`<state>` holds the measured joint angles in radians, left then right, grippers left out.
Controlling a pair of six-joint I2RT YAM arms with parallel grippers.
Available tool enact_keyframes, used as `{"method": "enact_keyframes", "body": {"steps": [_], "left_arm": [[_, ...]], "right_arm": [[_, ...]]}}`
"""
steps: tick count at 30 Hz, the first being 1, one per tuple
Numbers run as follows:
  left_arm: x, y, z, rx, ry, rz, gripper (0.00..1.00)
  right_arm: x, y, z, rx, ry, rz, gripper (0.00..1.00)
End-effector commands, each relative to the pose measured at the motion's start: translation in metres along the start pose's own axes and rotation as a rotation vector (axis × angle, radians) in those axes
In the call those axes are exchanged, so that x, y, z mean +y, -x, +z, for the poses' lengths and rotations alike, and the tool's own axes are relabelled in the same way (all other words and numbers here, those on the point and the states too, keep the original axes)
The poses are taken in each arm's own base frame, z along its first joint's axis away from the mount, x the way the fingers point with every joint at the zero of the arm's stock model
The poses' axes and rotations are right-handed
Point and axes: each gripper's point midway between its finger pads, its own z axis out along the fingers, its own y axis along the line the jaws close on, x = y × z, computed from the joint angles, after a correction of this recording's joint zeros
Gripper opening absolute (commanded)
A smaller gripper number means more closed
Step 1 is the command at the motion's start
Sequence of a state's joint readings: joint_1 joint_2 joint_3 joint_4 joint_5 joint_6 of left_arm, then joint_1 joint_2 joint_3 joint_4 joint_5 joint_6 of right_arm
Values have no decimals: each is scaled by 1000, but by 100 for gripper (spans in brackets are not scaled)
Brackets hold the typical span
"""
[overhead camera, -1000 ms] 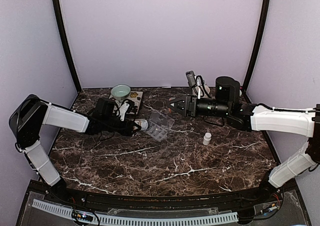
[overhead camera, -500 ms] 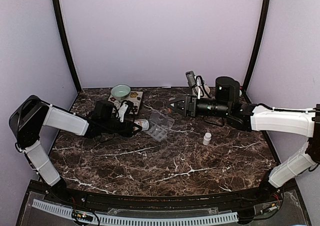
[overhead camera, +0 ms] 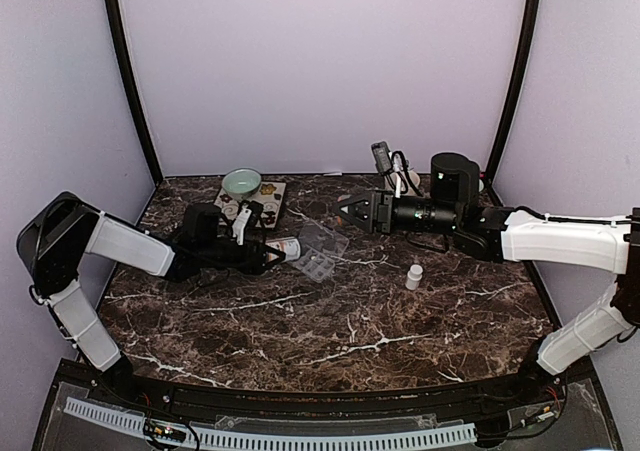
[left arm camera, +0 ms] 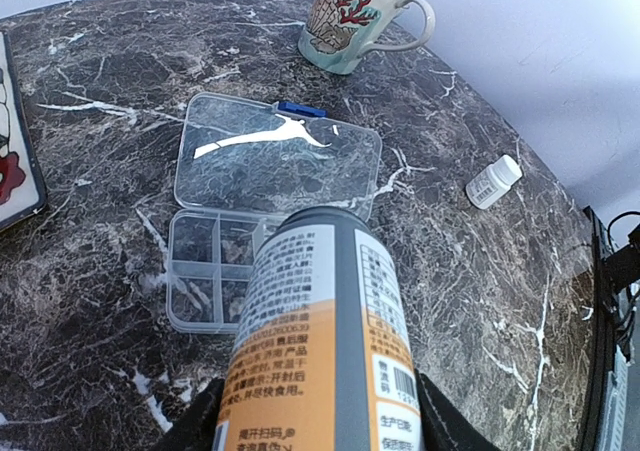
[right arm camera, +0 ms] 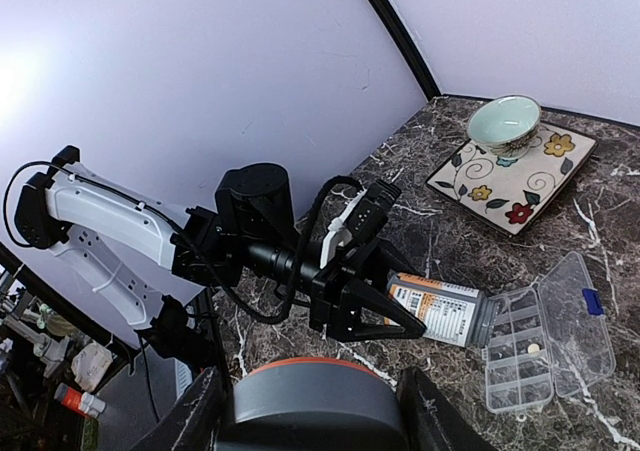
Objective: Sort the pills into containers
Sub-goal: Pour the pill into the compartment of the pill container, then close the lid of the pill bottle on the pill bottle.
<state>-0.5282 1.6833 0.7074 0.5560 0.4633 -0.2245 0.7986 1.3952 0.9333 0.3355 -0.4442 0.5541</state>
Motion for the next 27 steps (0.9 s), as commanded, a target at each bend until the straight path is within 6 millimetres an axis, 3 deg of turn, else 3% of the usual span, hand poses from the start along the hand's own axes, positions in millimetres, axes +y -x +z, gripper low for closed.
{"method": "enact_keyframes", "body": {"steps": [1,11,27], "left_arm": [[-16,29,-18,-105,-87,3,0],[-30,43,-34,-159,-248,-59,0],[-78,78,-51,-127,-535,-50,0]], "right_arm": [[8,11,2,-24,15,-31,47],[4,5,5,3,6,-43,47],[7,6,9,35,18,-72,47]]}}
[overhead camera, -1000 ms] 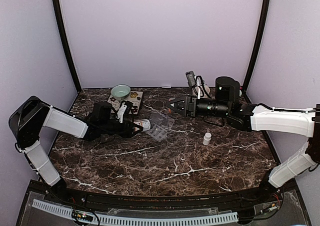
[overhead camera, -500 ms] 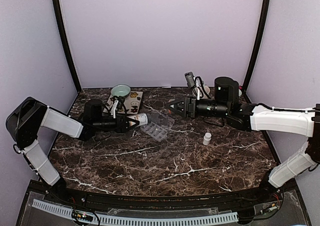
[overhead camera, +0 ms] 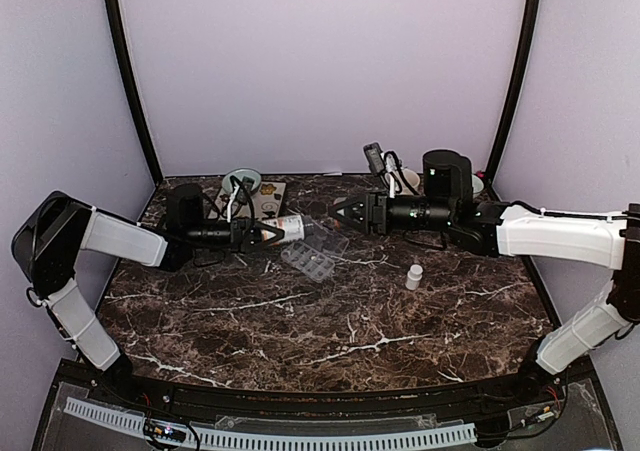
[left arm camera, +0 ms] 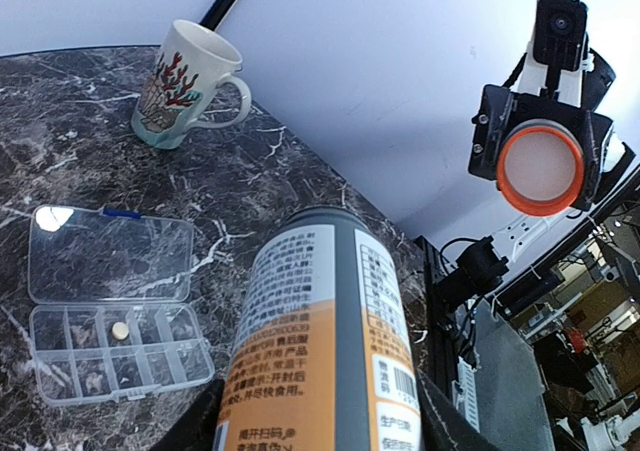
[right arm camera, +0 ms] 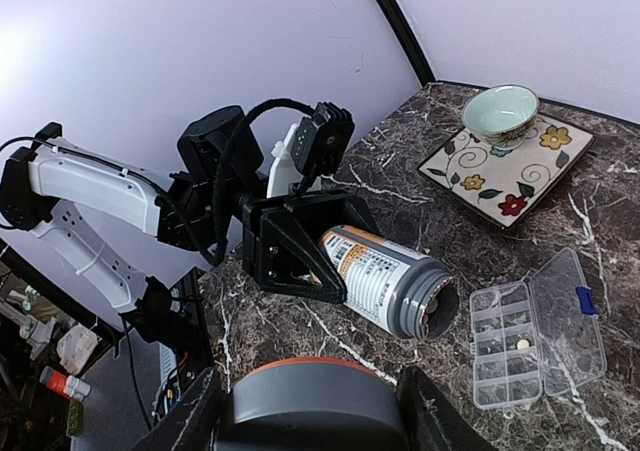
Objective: Sort the pills into containers
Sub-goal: Close the lid of the pill bottle on the pill bottle.
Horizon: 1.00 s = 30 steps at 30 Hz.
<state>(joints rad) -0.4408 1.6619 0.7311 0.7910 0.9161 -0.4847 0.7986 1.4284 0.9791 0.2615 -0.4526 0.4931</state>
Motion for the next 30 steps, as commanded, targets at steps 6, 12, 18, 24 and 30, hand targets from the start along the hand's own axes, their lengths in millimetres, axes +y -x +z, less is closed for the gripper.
{"method": "enact_keyframes", "body": {"steps": [6,12,18,24,30], "left_arm": [[-47,35,-3,0,-193,50,0],[-62,42,-3,17,-270,40,0],[-71,48,-3,39,-326,31,0],[-81,51,-4,74,-382,20,0],[-88,54,-5,91,-412,18,0]], "right_arm": [[15,15,1,-20,43,-48,47],[18,18,1,-22,55,-55,47],[22,20,1,-21,70,-60,47],[25,23,2,-24,85,-64,47],[29,26,4,-23,105,-67,47]]}}
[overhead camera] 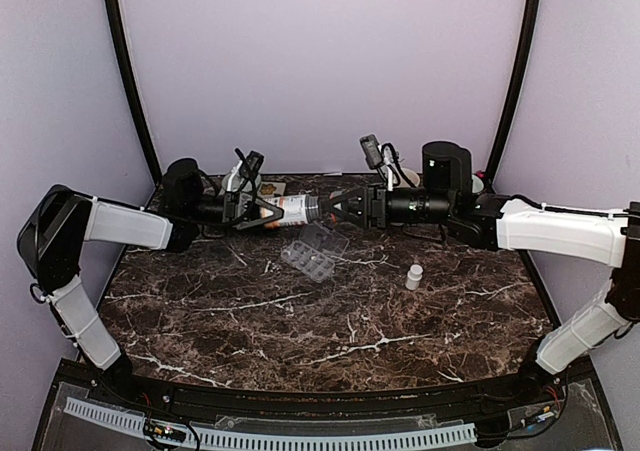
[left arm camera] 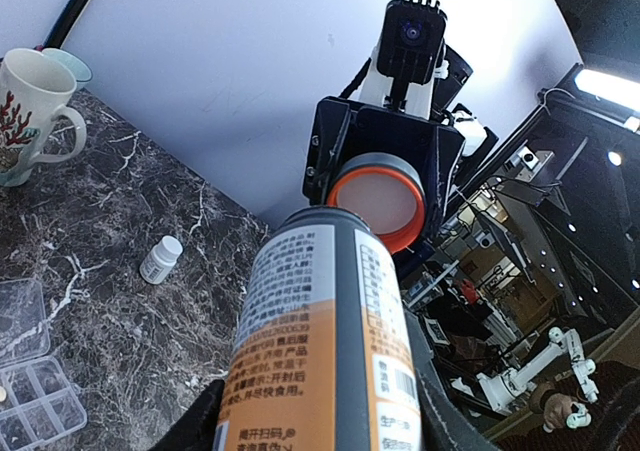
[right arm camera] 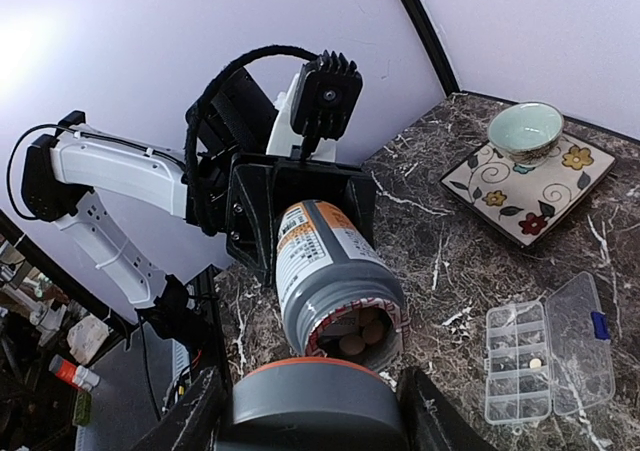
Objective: Sort the pills into containers
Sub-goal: Close the lid of the pill bottle on the pill bottle.
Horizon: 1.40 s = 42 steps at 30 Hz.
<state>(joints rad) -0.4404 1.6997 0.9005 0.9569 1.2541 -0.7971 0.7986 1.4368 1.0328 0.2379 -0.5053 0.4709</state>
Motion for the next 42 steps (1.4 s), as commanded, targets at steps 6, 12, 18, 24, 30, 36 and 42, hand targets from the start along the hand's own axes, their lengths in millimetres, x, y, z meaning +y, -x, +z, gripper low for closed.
{"method": "enact_keyframes", "body": {"steps": [6,12,18,24,30,36,42], "left_arm": [[-24,15,0,24,-83,59,0],[-25,16,1,36,-98,52,0],[-27,18,1,41,-103,51,0],[-30,19,1,45,-109,52,0],[-34,18,1,52,-116,52,0],[-35,18,0,52,-116,51,0],[-36,18,1,54,-119,52,0]], "right_arm": [[17,16,7,-26,65,-37,47],[21,14,12,-17,81,-36,47],[24,13,17,-11,92,-36,47],[23,14,19,-14,90,-37,47],[23,17,19,-29,83,-43,47],[22,20,21,-44,83,-41,47],[21,21,25,-48,91,-37,47]]}}
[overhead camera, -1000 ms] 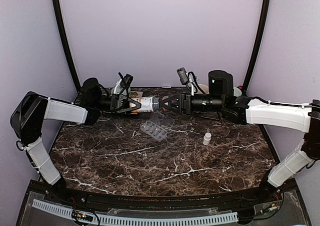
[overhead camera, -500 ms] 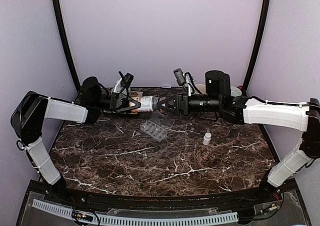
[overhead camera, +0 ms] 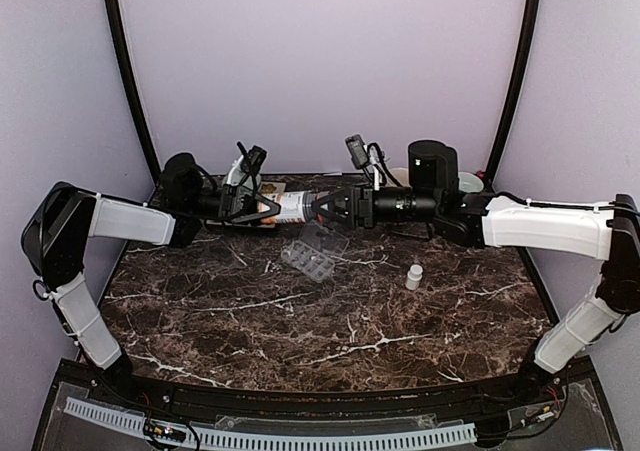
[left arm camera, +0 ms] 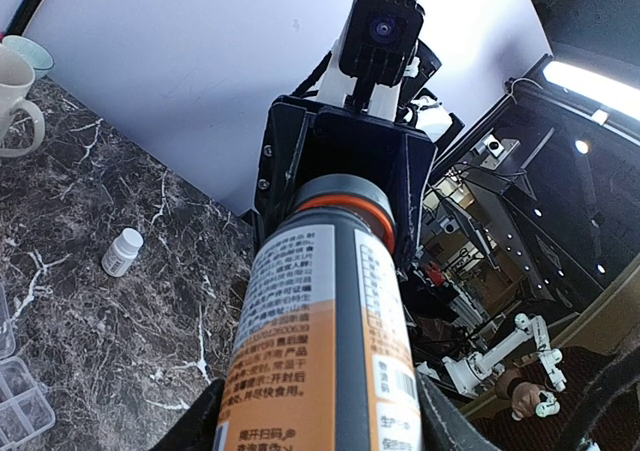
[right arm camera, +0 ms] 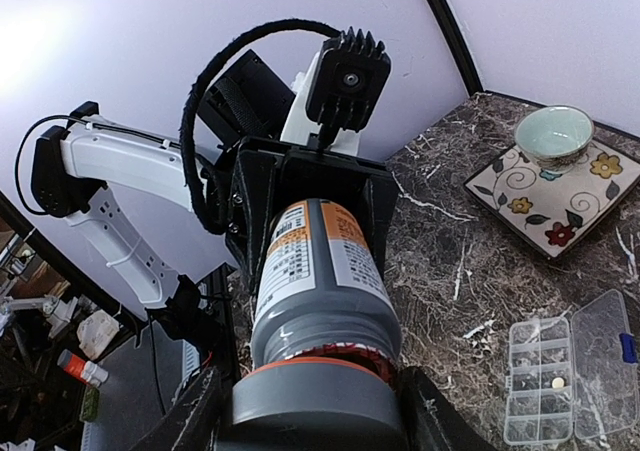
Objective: Sort the pills into containers
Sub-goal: Close the lid of the pill bottle on the pill bottle.
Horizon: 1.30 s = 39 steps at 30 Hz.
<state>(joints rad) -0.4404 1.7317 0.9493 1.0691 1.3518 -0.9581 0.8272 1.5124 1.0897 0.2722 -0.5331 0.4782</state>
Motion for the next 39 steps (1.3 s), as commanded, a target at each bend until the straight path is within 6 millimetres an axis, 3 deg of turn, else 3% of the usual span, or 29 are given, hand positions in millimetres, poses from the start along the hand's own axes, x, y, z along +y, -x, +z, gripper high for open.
{"method": "enact_keyframes", "body": {"steps": [1,39], "left_arm": [[-21,11,0,6,-29,90,0],[-42,19,17,20,-82,130,0]], "right_arm": [[11,21,5,-62,35,-33,47],[15,20,19,-69,74,-12,47]]}}
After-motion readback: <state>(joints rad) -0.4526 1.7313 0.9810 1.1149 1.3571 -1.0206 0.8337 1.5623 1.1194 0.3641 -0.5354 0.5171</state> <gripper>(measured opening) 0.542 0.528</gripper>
